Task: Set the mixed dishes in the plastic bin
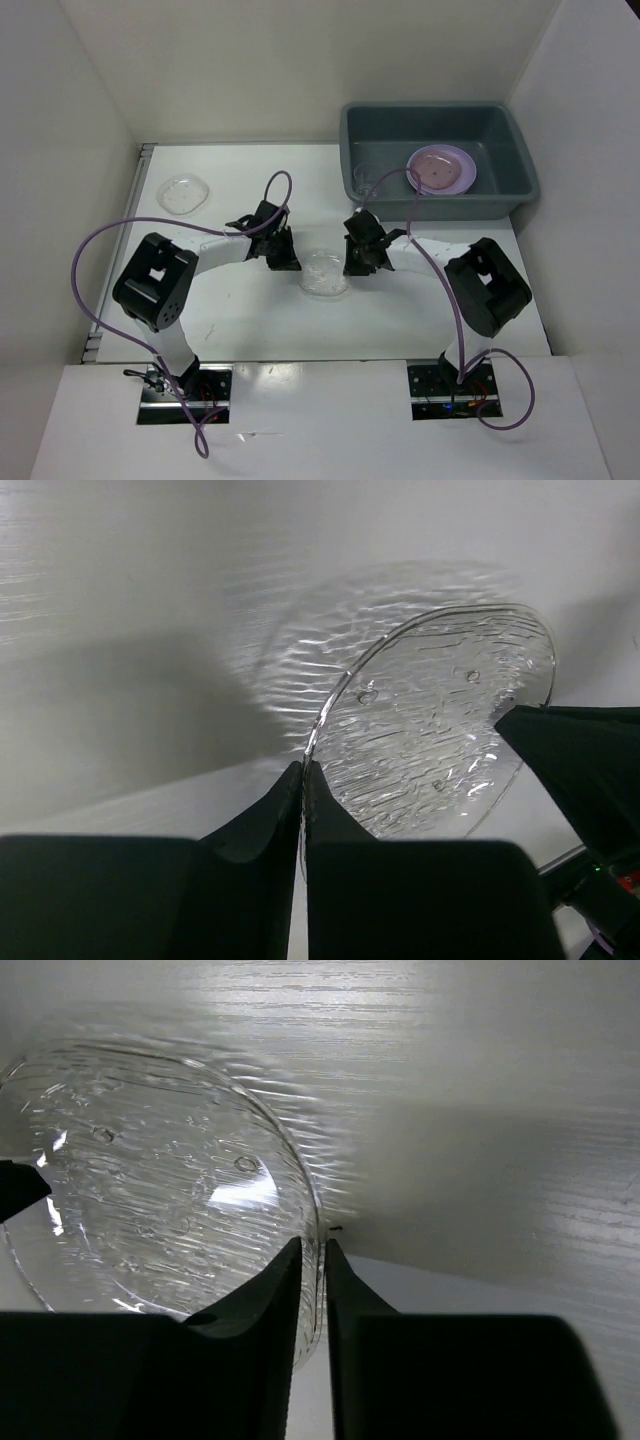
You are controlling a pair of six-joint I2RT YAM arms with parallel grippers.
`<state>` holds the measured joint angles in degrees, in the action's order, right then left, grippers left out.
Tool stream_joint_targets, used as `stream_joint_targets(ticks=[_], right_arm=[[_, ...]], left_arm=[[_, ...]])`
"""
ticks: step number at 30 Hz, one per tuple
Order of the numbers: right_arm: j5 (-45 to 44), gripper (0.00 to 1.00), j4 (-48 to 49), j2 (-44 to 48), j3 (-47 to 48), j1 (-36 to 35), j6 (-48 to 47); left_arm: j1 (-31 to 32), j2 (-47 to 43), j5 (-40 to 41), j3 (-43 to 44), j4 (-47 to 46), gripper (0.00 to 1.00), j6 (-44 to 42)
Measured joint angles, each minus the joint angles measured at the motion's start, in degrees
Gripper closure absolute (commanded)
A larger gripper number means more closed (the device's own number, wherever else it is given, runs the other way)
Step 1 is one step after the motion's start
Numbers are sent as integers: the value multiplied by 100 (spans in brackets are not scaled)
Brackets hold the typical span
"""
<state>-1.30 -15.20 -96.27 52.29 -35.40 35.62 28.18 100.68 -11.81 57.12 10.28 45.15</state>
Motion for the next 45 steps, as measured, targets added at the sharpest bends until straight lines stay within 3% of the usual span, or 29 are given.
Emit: stream_joint_targets(ticks=[1, 2, 5, 11, 15, 20, 26, 30, 37, 45], right_arm=[[13, 90, 4, -7, 7, 0, 2], [22, 99, 4, -11, 7, 4, 22], [142, 100, 142, -15, 52, 17, 94], [96, 100, -92, 149, 240, 17, 98], [-258, 100, -636, 555, 660, 28, 52], [-420, 100, -1165, 1185, 1576, 396, -127], [-590, 100, -1346, 1318, 2879, 1923, -509], [-850, 100, -1370, 892, 3698, 2859, -745], [-1349, 100, -1388, -590, 4301, 3928, -1016], [-1513, 100, -1574, -1617, 4321, 4422, -1113]], left_arm=[[-2, 7, 17, 0, 11, 84, -15], [-2, 11, 24, 0, 31, 59, -31], [0, 39, -39, 0, 20, 0, -50], [20, -59, 317, 188, 68, 0, -42], [-170, -682, 938, 282, 529, 0, -74], [-1038, -1342, 1423, 1054, 581, 0, -229], [-2387, -1392, 1593, 1189, 511, 0, -310], [-2918, -1191, 1558, 1123, 505, 0, -310], [-3110, -1154, 1486, 546, 474, 0, -306], [-3803, -1241, 1534, -138, 382, 0, -157]])
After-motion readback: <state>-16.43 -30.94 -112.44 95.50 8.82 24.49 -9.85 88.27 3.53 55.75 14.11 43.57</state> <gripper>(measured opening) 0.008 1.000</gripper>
